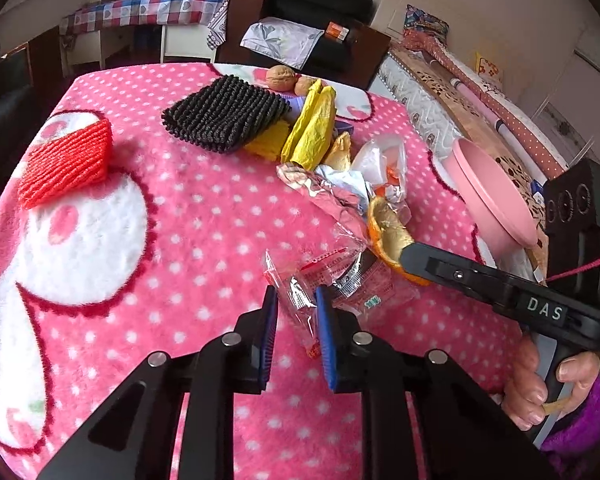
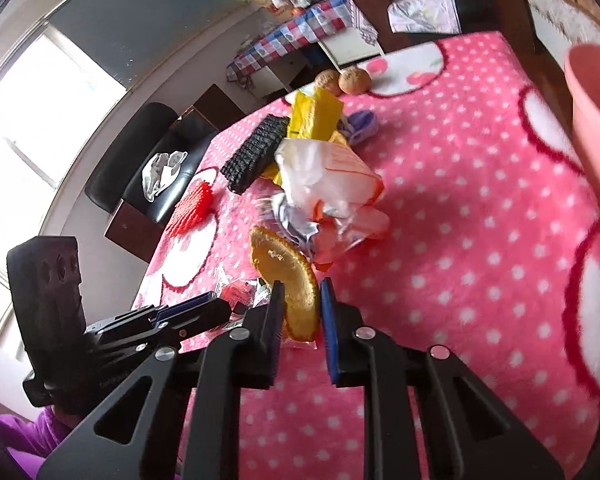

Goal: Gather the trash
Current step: 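Carry both items over the pink bucket and open both grippers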

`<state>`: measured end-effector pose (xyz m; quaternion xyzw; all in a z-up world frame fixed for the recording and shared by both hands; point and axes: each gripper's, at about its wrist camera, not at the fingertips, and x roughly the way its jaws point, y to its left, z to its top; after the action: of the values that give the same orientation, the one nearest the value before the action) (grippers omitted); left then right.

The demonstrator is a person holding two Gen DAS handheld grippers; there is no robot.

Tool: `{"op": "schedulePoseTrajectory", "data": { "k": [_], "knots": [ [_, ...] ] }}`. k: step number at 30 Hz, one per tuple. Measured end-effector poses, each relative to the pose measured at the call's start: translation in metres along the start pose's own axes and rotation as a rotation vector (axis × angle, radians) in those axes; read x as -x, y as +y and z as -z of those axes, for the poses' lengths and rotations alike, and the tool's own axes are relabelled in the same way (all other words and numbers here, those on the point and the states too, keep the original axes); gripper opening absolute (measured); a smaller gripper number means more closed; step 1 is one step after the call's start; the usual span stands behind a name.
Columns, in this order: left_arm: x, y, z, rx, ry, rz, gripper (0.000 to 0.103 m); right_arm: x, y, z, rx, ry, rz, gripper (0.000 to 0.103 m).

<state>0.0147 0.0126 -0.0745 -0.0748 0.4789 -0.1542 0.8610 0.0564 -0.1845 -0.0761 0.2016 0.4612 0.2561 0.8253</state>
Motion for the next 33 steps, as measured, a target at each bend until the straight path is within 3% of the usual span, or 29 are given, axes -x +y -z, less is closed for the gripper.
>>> {"op": "schedulePoseTrajectory", "data": {
  "k": [15,20,33],
  "knots": [
    [0.057,-0.003,-0.014,-0.043,-0.147,-0.047,0.016,0.061,-0.005,-0.002,0.03,-0.161,0.047,0.016],
    [0.075,-0.011,-0.025,-0.045,-0.202,-0.031,0.016,0.085,-0.013,-0.005,0.016,-0.245,0.097,0.016],
    [0.068,-0.081,-0.054,-0.127,-0.273,0.024,0.016,0.131,-0.055,-0.01,-0.058,-0.402,0.269,0.016]
  ]
}}
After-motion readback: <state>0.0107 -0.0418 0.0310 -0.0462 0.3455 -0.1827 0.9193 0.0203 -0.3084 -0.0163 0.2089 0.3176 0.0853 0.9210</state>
